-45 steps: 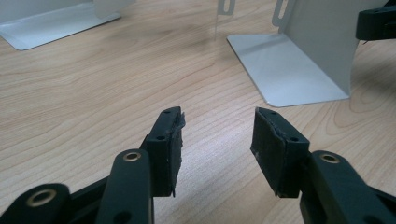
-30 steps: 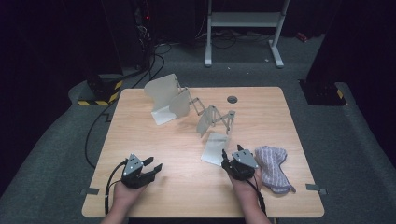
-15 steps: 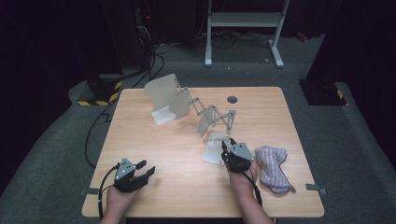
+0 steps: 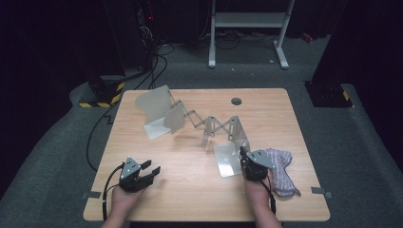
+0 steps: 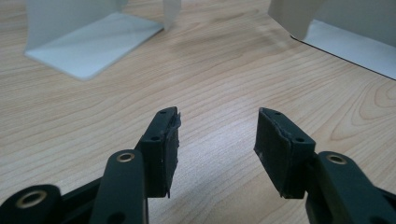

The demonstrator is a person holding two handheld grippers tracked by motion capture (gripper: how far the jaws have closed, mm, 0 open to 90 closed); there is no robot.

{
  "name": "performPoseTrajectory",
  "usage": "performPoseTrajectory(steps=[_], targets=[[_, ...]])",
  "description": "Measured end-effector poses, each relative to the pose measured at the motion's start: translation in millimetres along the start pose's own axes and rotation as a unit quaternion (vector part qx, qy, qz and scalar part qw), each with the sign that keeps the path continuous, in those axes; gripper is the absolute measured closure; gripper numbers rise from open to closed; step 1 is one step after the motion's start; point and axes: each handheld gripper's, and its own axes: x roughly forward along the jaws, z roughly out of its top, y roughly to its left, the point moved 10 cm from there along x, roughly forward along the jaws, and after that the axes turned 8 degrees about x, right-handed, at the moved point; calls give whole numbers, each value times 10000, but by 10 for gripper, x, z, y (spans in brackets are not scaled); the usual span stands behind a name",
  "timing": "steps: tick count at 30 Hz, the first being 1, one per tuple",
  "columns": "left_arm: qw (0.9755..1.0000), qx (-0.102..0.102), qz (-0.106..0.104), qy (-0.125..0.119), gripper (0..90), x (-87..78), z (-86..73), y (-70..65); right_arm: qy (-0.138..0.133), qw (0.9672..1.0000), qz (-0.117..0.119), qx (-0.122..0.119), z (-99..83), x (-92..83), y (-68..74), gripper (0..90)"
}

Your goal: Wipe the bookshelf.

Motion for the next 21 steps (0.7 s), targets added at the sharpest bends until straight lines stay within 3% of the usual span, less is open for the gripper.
performPoseTrajectory(steps=[5,10,12,14,15,19,21], targets=[[9999,-12,135,51,489,-34,-32,51,12,10000,13,42,-18,-140,-89,898],[9979,-188,596,170,462,-96,-84,237,16,9998,-112,150,-27,-237,-243,896],[9968,-246,757,71,420,-119,-23,309,95,9997,-79,199,-46,-266,-271,879],[9957,-299,872,-69,390,-115,94,385,31,9997,-43,226,-45,-322,-284,755],[9953,-291,922,-100,384,-100,155,421,11,9998,-62,184,-49,-371,-295,747],[9942,-415,982,-152,412,7,366,577,16,9999,-58,-86,-119,-490,-299,755],[9945,-642,799,-196,471,71,447,636,30,10000,-32,-51,-137,-501,-302,766]])
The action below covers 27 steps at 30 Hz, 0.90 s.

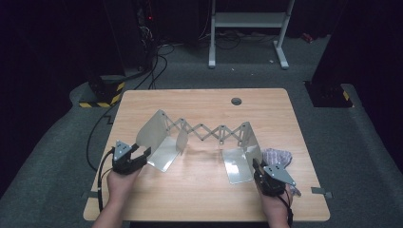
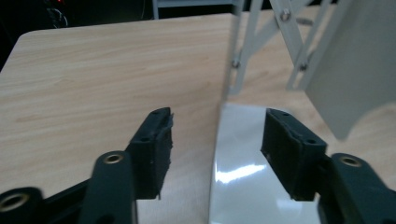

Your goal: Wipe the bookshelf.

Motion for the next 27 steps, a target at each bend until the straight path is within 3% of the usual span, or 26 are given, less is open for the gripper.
performPoseTrajectory(steps=[5,9,10,13,17,20,23,27], targets=[[9997,126,-155,-104,707,64,99,-46,16,10000,1,-84,-11,34,47,880],[9992,391,-40,-123,856,10,76,-200,44,9999,-128,-79,24,113,82,885],[9986,511,104,-115,844,-20,63,-243,35,9999,-147,-73,34,148,94,883],[9979,574,241,-156,834,-71,36,-295,14,9997,-174,-144,86,297,165,868],[9970,689,350,-108,820,-51,46,-260,36,9995,-217,-220,162,505,232,856],[9969,651,430,-15,803,28,87,-207,79,9993,-187,-315,206,606,249,860],[9965,650,531,29,793,85,117,-186,148,9991,-145,-358,236,669,250,864],[9966,617,550,-67,801,69,100,-186,174,9992,-85,-337,217,622,238,869]])
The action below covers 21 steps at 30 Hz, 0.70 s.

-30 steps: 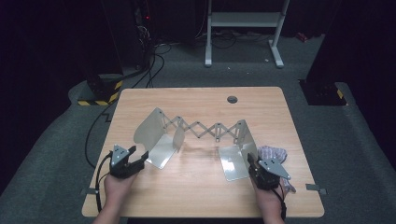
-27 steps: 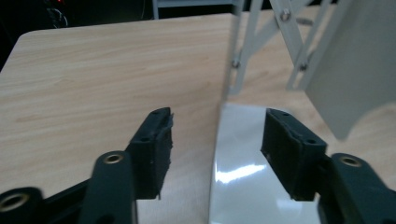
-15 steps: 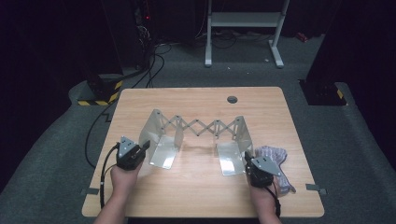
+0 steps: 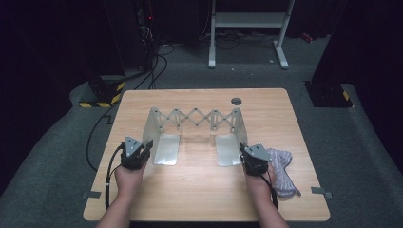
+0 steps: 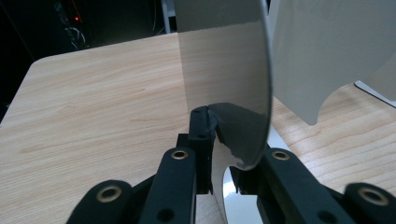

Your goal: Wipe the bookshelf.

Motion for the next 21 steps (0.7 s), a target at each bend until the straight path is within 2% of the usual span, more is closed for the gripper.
performPoseTrajectory(steps=[4,12,15,17,19,21], targets=[[10000,-50,-49,10,800,-27,-3,-20,-40,10000,-30,39,-22,-44,-44,875],[10000,-3,-66,-17,793,-48,-9,-48,-42,10000,-42,40,-19,-36,-51,873],[9998,-66,-175,-56,767,-65,-19,-62,-40,10000,-33,43,-20,-36,-44,864],[9997,-92,-228,-81,670,-90,-24,-78,-2,10000,19,75,-30,-35,-37,802],[9994,-105,-322,-105,616,-130,-37,-108,28,9998,118,128,-51,-43,-13,732],[9992,-123,-362,-101,541,-183,-74,-136,86,9996,203,164,-78,-62,4,633]])
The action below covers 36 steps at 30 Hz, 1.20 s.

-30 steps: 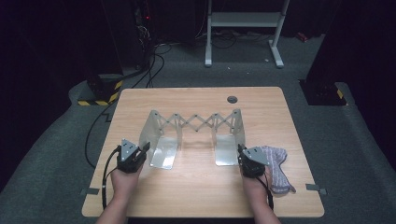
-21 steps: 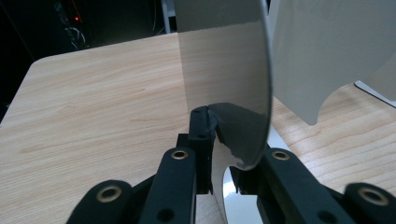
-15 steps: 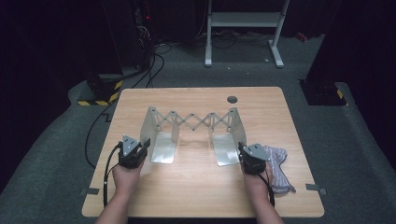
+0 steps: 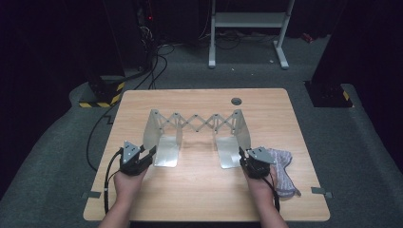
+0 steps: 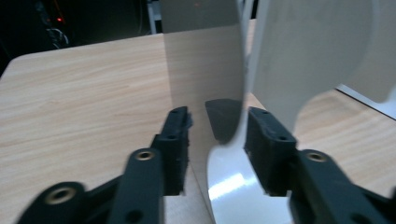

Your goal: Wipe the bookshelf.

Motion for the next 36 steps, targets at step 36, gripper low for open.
performPoseTrajectory(steps=[36], targets=[[9901,397,-1281,427,302,-148,-474,-715,312,9971,548,-434,-475,-291,559,400]])
